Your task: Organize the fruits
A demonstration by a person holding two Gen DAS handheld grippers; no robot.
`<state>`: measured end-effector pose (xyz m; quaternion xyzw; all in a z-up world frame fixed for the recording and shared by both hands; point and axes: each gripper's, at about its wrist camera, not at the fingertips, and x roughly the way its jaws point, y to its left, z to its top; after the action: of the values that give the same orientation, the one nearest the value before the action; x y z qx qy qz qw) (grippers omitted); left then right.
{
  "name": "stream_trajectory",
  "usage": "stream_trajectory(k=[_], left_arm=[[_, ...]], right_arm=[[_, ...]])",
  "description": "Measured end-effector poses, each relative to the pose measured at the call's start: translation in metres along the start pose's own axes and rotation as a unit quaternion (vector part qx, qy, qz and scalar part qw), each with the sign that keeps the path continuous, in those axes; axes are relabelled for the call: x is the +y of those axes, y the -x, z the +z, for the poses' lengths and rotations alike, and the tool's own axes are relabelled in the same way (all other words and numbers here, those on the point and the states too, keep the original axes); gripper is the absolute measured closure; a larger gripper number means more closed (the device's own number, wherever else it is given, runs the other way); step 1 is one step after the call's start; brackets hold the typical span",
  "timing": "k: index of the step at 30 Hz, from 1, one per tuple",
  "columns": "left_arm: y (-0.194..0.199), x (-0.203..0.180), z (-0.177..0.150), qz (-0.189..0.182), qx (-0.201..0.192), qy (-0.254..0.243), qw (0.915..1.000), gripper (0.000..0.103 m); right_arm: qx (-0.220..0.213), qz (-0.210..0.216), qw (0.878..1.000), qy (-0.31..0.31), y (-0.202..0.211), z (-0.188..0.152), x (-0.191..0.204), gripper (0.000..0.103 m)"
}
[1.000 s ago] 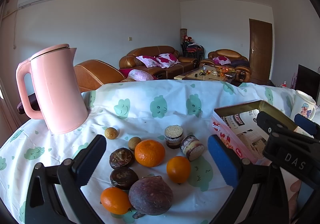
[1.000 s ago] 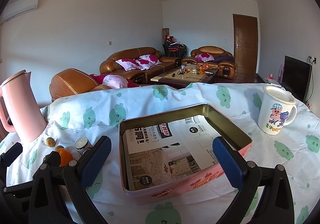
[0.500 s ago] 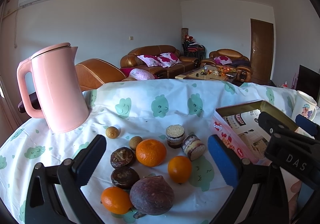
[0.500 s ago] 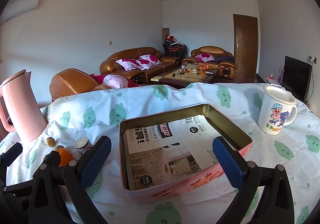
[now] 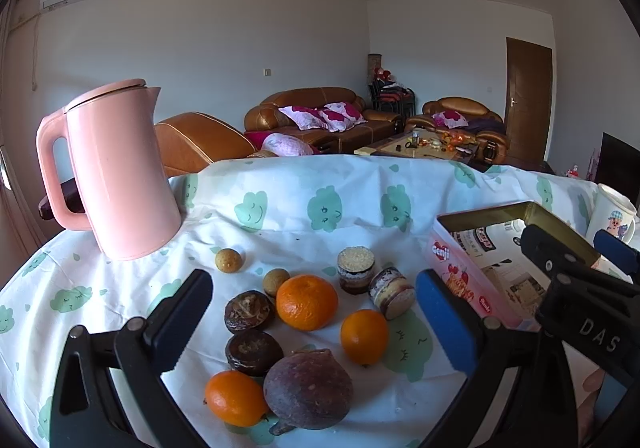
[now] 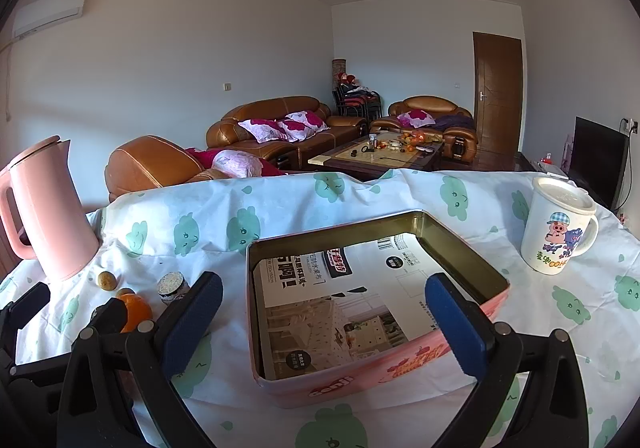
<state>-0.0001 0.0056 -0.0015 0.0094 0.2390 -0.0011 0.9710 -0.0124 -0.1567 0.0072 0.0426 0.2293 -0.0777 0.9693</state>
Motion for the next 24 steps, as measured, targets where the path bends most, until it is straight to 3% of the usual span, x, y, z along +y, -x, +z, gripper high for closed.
stream_trajectory(k=[5, 10, 16, 17, 19, 21, 24], left_arm=[[0.002, 0.007, -0.002, -0.001, 0.010, 0.009, 0.9999, 0.000], [0.007, 0.030, -0.010, 0.021, 0.048, 0.017, 0.9985, 0.000], [0.031, 0.094, -0.031, 0.045, 0.079, 0.066, 0.9937, 0.000], [0.035, 0.103, -0.035, 0.050, 0.084, 0.069, 0.9929, 0.000], [0.040, 0.117, -0.041, 0.064, 0.092, 0.062, 0.9918, 0.001], [0.042, 0.125, -0.047, 0.075, 0.105, 0.050, 0.9904, 0.004], [0.043, 0.133, -0.052, 0.062, 0.120, 0.048, 0.9897, 0.008]], right_arm=[[-0.002, 0.012, 1.000, 0.002, 0.002, 0.000, 0.001, 0.001], [-0.007, 0.042, 0.999, 0.018, 0.006, -0.001, 0.008, 0.001], [0.006, 0.125, 0.991, 0.046, 0.011, -0.006, 0.027, 0.003], [0.015, 0.144, 0.988, 0.053, 0.011, -0.007, 0.032, 0.006], [0.042, 0.190, 0.979, 0.065, 0.008, -0.011, 0.043, 0.029], [0.082, 0.230, 0.967, 0.076, 0.002, -0.018, 0.056, 0.043], [0.129, 0.286, 0.946, 0.087, -0.001, -0.029, 0.076, 0.048]])
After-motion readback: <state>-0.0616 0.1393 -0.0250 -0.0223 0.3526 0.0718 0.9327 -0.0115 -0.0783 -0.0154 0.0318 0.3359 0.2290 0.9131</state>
